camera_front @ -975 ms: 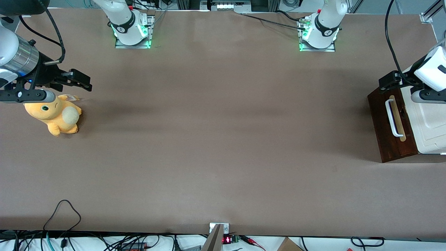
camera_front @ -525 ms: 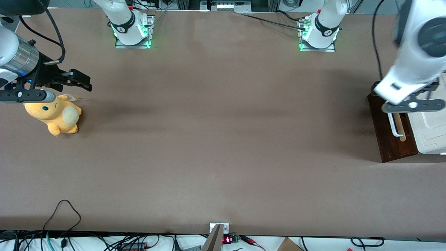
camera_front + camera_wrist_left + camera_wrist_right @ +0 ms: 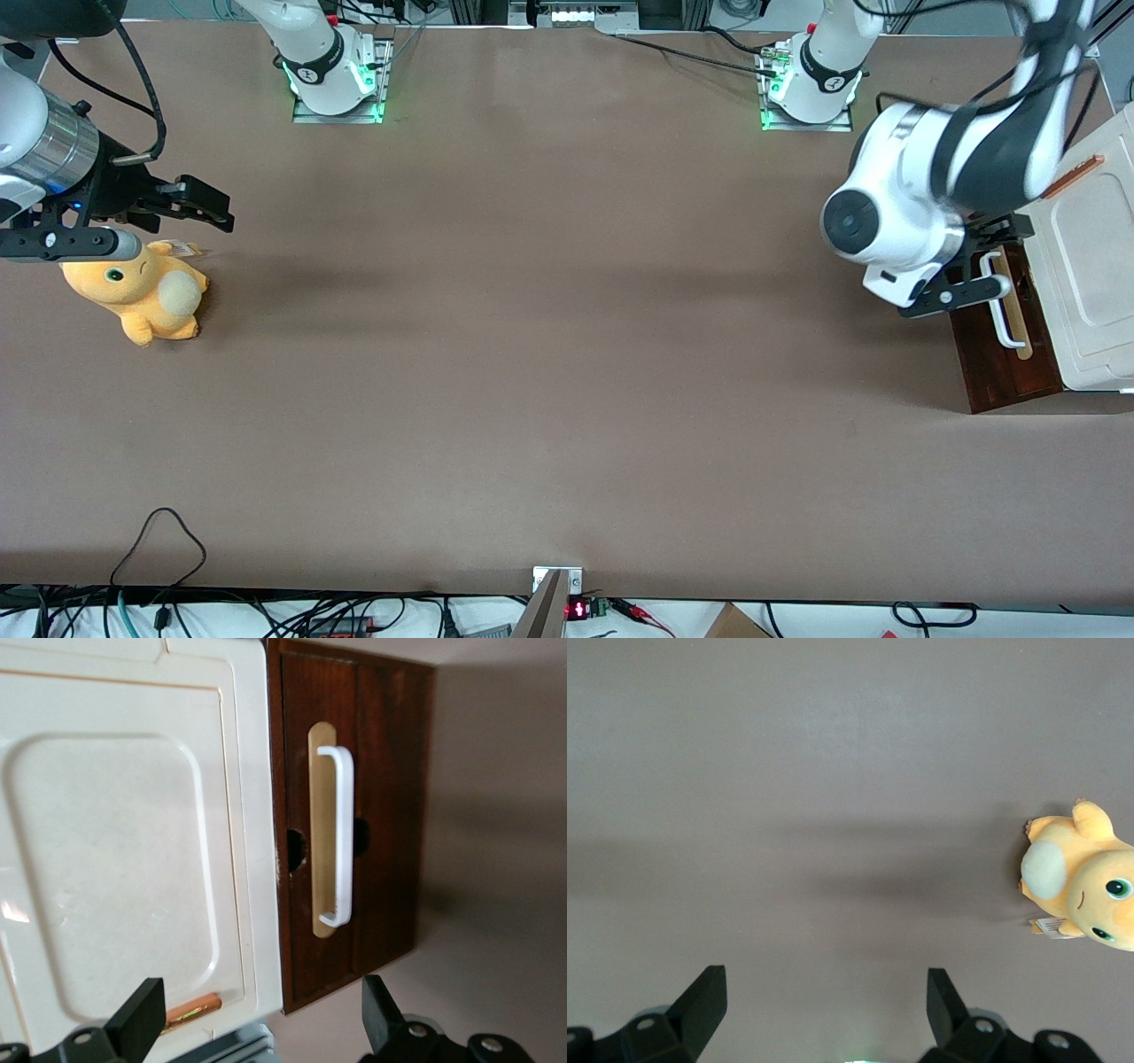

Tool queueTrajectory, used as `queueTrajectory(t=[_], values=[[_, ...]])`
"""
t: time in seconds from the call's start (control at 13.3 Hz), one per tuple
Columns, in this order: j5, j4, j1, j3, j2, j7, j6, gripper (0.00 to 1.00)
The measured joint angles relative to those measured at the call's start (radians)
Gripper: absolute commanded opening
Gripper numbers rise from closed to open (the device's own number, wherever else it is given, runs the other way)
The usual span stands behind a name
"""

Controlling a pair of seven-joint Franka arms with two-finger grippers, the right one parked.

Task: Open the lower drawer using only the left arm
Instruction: 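Lower the open left gripper toward the white drawer handle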

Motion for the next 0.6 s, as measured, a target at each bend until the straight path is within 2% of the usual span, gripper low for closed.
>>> queueTrajectory(t=[0.3, 0.6], values=[[0.179, -0.111, 0.001, 0.000, 0.128, -0.177, -0.002, 0.96], [0.293, -0.128, 0.007, 0.004, 0.216, -0.213, -0.001, 0.94]])
